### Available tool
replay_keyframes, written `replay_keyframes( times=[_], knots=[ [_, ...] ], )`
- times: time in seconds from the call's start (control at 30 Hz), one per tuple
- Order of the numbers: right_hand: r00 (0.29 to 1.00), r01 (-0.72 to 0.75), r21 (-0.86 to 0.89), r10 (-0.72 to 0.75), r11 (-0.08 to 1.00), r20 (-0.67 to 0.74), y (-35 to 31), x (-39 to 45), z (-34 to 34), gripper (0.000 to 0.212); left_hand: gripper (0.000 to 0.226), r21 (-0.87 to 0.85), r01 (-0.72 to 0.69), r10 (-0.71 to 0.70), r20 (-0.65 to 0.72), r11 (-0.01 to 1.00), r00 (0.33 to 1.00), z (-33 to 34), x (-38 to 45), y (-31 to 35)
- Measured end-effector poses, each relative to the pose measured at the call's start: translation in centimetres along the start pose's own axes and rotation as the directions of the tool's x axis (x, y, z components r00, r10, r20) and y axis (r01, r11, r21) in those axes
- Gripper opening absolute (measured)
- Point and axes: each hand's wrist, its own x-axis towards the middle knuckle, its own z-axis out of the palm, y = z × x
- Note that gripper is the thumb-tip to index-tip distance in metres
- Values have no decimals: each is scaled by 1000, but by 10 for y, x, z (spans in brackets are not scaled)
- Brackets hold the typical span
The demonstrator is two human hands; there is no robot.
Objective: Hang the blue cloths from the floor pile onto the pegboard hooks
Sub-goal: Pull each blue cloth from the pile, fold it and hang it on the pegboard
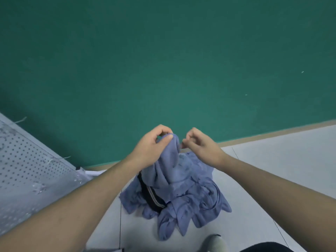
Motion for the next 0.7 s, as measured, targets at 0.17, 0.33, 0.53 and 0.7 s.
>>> replay_keyframes(
  times=[0.17,0.33,0.53,0.7],
  knots=[
    [994,29,-7,-28,1000,104,-63,-17,-9,37,21,1,-90,90,-48,996,995,-39,-18,59],
    [983,130,-269,-88,954,162,-113,-36,5,44,26,72,-229,233,-44,971,972,-67,-35,115],
    [980,156,-166,-174,974,-100,-169,-59,-4,26,36,284,-141,128,66,948,990,-99,-65,148],
    [970,243,-349,-230,905,78,-206,-81,-21,31,26,540,5,-72,103,842,992,-102,-93,135]
  ],
)
